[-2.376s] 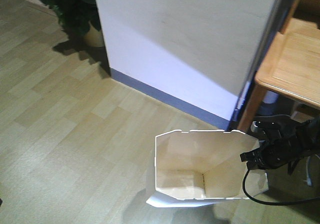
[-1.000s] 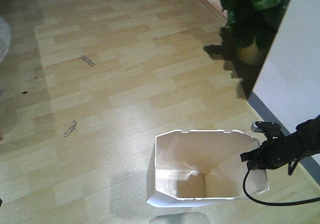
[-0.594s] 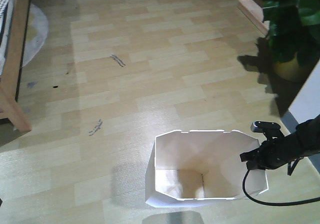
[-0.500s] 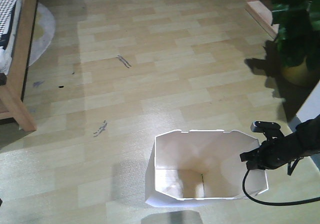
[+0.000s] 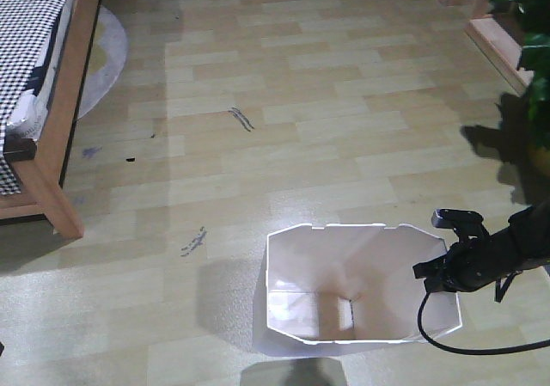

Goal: Move trash bin to bedside with robot
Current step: 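Turn the base away from the desk holding the bin in the right gripper, then drive toward the curtains alongside the checkered bed carrying the bin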

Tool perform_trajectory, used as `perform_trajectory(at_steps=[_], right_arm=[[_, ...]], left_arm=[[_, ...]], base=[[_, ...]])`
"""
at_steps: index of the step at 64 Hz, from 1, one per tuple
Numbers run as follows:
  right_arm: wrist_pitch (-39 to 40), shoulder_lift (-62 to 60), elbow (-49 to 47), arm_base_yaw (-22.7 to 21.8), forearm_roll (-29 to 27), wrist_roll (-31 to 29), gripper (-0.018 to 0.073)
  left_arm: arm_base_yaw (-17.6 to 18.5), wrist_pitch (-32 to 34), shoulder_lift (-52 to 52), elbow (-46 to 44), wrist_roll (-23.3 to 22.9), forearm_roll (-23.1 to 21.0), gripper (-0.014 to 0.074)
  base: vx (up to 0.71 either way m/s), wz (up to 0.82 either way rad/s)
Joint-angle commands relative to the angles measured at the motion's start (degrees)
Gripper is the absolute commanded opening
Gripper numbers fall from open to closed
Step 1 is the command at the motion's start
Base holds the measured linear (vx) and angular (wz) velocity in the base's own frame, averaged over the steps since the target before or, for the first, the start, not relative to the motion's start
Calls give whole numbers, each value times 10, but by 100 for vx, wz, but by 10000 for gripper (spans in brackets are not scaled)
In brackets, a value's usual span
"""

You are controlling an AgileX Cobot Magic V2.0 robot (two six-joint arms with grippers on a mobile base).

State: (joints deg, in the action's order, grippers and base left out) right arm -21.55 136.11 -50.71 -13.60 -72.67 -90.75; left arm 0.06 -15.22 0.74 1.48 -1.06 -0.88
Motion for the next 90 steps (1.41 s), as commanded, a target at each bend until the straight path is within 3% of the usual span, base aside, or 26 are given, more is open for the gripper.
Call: perform_trajectory(at_steps=[1, 90], right_arm=[[-106, -43, -6, -1, -21, 0, -5], [-106, -43, -6, -1, -21, 0, -5]], left_arm=[[1, 40, 8, 11, -3, -2, -6], [1, 40, 8, 11, -3, -2, -6]], base=[[25, 17], [25, 16]])
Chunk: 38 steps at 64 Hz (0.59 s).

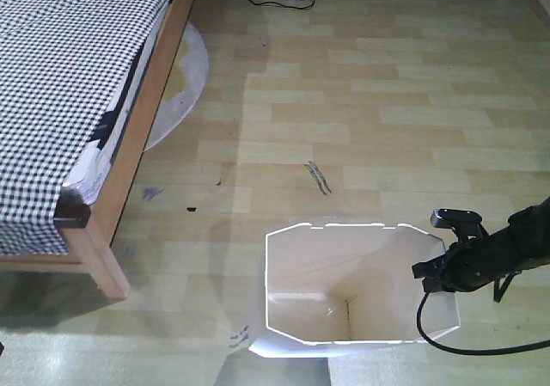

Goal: Move trash bin to bedside with robot
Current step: 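Drive toward the curtains alongside the checkered bed carrying the bin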

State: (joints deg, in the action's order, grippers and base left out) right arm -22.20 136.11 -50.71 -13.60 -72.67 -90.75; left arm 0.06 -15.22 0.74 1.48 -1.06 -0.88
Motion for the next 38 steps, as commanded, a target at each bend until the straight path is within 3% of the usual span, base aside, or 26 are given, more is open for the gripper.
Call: perform_trajectory(at_steps=[1, 38], right_arm=[[-100, -43, -6, -1, -21, 0, -5], [-100, -43, -6, -1, -21, 0, -5]], left_arm=[[1, 40, 8, 11, -3, -2, -6], [1, 40, 8, 11, -3, -2, -6]], base=[[25, -10], [25, -14]])
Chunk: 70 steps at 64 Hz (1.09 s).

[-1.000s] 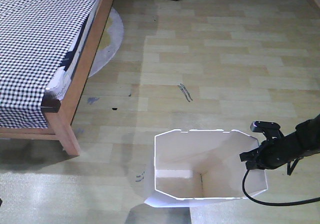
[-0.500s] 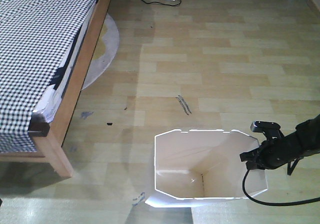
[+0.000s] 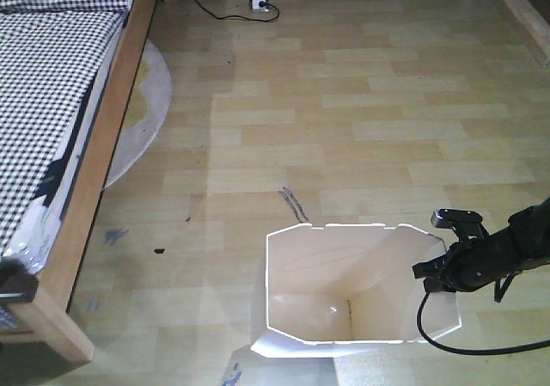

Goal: Move trash bin to bedside with robot
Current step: 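Drive toward the curtains alongside the checkered bed carrying the bin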

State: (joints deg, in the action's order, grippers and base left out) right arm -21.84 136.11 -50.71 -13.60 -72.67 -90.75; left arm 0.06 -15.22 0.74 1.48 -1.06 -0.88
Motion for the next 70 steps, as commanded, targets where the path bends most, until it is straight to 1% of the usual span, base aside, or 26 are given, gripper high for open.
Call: perform_trajectory(at_steps=[1, 25, 70], right_arm=[[-104, -43, -6, -1, -21, 0, -5], [-104, -43, -6, -1, -21, 0, -5], [-104, -43, -6, -1, -21, 0, -5]], left_arm=[[1, 40, 8, 11, -3, -2, -6], [1, 40, 8, 11, -3, -2, -6], [1, 40, 8, 11, -3, -2, -6]], base=[[26, -14], [27, -7], [26, 9]])
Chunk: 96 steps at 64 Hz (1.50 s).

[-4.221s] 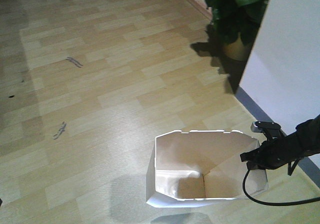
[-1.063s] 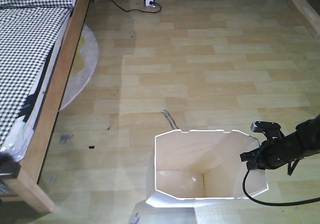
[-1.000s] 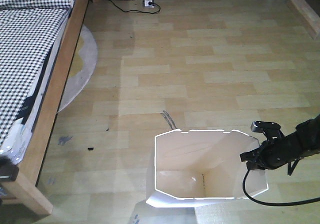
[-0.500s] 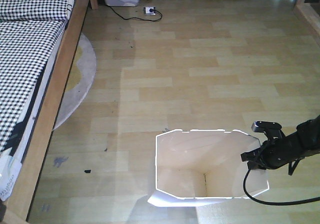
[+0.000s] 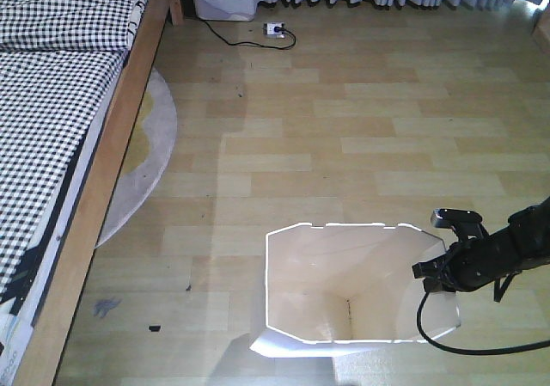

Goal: Move trash bin to bedside with robot
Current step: 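Drive toward the curtains alongside the checkered bed carrying the bin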

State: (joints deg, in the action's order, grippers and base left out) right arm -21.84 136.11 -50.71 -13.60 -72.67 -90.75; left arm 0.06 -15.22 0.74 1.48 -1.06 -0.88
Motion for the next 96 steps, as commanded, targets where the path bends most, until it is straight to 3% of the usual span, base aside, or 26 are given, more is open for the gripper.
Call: perform_trajectory(at_steps=[1, 96], right_arm=[[-104, -43, -6, -1, -21, 0, -5], [-104, -43, -6, -1, -21, 0, -5]], left_arm=[[1, 40, 8, 11, -3, -2, -6], [1, 40, 8, 11, -3, -2, -6]], base=[[22, 2], [25, -6]])
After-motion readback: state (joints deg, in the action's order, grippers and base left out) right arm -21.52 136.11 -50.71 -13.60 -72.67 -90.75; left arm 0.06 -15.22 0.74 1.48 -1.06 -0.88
